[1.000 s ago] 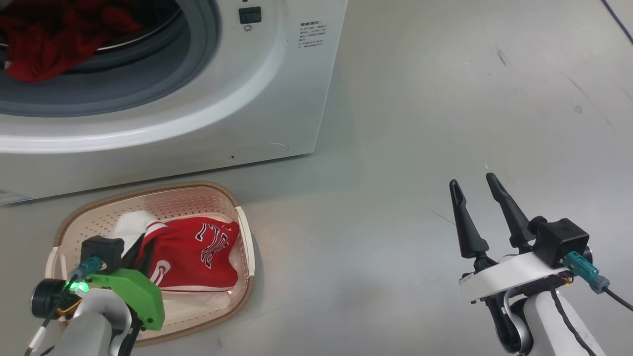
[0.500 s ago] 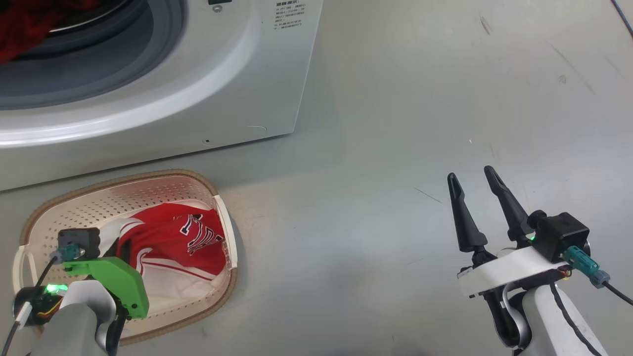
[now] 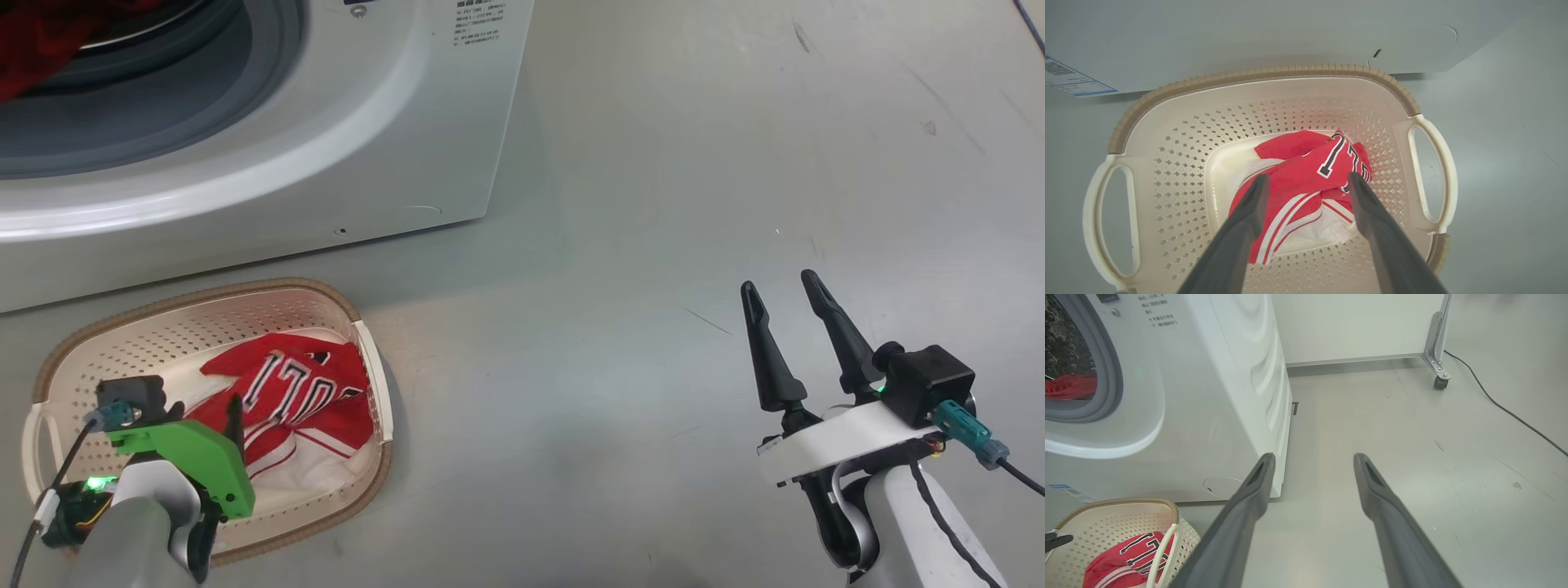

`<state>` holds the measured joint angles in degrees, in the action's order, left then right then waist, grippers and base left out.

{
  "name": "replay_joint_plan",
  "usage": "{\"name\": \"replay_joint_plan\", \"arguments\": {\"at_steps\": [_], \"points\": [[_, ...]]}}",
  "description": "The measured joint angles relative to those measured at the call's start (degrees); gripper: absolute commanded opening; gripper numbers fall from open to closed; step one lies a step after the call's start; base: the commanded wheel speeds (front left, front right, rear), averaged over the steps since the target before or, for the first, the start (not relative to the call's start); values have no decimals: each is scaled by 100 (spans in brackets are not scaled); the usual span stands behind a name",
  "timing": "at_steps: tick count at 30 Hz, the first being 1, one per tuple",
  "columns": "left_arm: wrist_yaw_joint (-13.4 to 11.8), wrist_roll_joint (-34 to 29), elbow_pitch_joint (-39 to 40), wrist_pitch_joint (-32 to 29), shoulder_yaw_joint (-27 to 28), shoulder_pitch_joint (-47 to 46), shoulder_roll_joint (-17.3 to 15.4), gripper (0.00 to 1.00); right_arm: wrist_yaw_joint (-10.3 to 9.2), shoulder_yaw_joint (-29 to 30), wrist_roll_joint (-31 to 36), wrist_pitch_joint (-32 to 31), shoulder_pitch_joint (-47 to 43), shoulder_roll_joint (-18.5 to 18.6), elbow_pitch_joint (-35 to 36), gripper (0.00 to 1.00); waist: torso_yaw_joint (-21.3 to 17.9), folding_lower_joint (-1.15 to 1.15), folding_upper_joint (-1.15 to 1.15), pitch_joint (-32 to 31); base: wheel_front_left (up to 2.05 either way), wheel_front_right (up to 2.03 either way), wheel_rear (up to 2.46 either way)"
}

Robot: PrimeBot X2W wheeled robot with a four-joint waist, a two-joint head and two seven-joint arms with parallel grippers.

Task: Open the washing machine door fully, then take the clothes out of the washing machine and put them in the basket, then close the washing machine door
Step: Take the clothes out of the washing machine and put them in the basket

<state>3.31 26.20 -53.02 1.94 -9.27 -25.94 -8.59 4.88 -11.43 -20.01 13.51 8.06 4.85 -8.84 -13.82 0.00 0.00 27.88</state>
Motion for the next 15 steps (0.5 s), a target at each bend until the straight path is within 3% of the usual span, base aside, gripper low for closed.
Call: {"name": "replay_joint_plan", "arguments": {"at_steps": [15], "points": [[246,-369,46,804,-491,-372,171,100,-1,143,0,44,2,31,-198,100,286,0,0,-388,0,0,0]]}}
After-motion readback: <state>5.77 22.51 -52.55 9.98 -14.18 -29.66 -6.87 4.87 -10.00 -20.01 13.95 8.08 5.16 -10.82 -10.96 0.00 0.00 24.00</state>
